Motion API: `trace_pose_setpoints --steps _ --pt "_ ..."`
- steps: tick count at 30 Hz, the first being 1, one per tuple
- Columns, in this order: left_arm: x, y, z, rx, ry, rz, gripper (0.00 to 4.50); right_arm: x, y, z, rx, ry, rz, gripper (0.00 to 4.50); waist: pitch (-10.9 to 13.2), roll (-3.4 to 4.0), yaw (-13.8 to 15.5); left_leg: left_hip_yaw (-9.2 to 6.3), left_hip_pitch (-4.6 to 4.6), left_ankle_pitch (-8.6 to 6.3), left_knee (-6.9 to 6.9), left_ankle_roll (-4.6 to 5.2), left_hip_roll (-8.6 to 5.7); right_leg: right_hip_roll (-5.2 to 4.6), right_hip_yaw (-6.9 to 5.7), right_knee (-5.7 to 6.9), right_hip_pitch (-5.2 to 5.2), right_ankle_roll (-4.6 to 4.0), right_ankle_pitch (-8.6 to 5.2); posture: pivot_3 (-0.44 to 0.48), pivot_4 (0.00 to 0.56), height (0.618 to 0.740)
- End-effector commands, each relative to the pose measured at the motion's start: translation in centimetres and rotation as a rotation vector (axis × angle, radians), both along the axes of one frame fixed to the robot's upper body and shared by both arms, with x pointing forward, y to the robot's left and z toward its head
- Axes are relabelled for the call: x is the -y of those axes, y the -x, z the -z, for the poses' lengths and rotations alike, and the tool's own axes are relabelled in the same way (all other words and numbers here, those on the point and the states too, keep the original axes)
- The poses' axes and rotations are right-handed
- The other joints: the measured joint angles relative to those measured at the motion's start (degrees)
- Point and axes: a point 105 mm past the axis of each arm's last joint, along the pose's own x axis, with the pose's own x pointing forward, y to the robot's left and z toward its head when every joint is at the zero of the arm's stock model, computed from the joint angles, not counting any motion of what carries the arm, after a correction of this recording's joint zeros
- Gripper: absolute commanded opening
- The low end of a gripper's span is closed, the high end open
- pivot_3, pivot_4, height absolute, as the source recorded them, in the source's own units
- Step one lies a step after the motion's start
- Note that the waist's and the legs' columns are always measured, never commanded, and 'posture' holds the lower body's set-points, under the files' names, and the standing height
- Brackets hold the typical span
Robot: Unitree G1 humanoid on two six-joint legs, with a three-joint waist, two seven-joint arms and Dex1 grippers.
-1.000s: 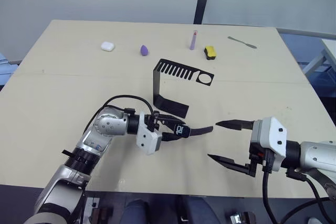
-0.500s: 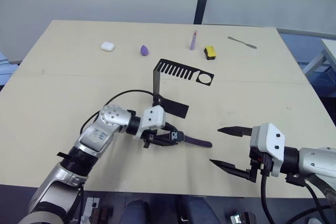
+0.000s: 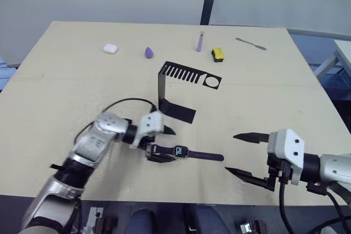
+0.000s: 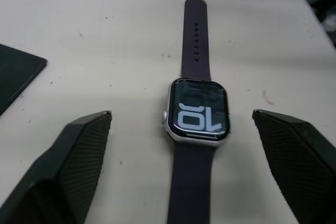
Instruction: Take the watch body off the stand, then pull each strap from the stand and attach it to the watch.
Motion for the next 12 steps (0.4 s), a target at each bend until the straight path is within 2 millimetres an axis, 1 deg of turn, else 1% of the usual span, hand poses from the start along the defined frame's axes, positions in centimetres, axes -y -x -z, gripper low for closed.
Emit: trace_pose_setpoints --steps 1,3,4,5,7,8,12 --pt "-3.2 1.8 -3.9 -0.002 0.077 0.051 4.45 0.8 0.9 -1.4 -0.019 -0.02 -0.031 4.5 0.0 0.0 -0.11 0.0 0.02 -0.01 -0.01 -0.02 0.01 0.0 0.0 0.01 0.01 -0.02 -0.01 0.0 0.15 0.74" --pt "-5.9 2.3 -5.1 -0.055 0.051 0.007 4.45 1.6 1.2 -1.9 -0.036 -0.023 -0.023 4.5 0.0 0.0 -0.05 -0.01 0.05 -0.01 0.0 -0.02 0.01 -0.01 -0.02 -0.01 0.06 -0.03 -0.02 0.0 0.15 0.74" --pt "-6.7 2.6 -5.6 -0.071 0.039 -0.009 4.45 2.0 1.3 -2.1 -0.041 -0.023 -0.017 4.5 0.0 0.0 -0.04 -0.01 0.05 -0.01 0.01 -0.02 0.0 -0.02 -0.02 -0.01 0.06 -0.02 -0.02 0.0 0.15 0.74" --pt "-8.4 3.0 -6.2 -0.077 0.009 -0.035 4.45 2.6 1.4 -2.4 -0.052 -0.019 -0.01 4.5 0.0 -0.01 -0.02 -0.02 0.05 -0.02 0.01 -0.01 0.0 -0.02 -0.03 -0.04 0.07 -0.02 -0.02 0.0 0.15 0.74" --pt "-10.8 3.3 -7.1 -0.059 -0.044 -0.087 4.45 3.7 1.7 -2.8 -0.072 -0.007 0.002 4.5 0.01 -0.03 -0.02 -0.04 0.05 -0.03 -0.04 0.0 0.0 -0.02 -0.04 -0.12 0.09 -0.03 -0.02 0.0 0.15 0.74" --pt "-11.5 3.4 -7.4 -0.052 -0.063 -0.108 4.45 4.2 1.8 -2.9 -0.081 -0.003 0.01 4.5 0.02 -0.03 -0.01 -0.03 0.04 -0.03 -0.05 0.0 -0.01 -0.02 -0.05 -0.13 0.08 -0.03 -0.02 0.0 0.15 0.74" --pt "-12.9 3.5 -7.3 -0.024 -0.122 -0.144 4.45 5.7 1.8 -3.4 -0.084 0.022 0.024 4.5 0.01 -0.03 0.3 -0.04 0.06 -0.08 -0.04 0.09 -0.03 -0.05 -0.05 -0.24 0.16 0.0 0.0 0.0 0.15 0.74"
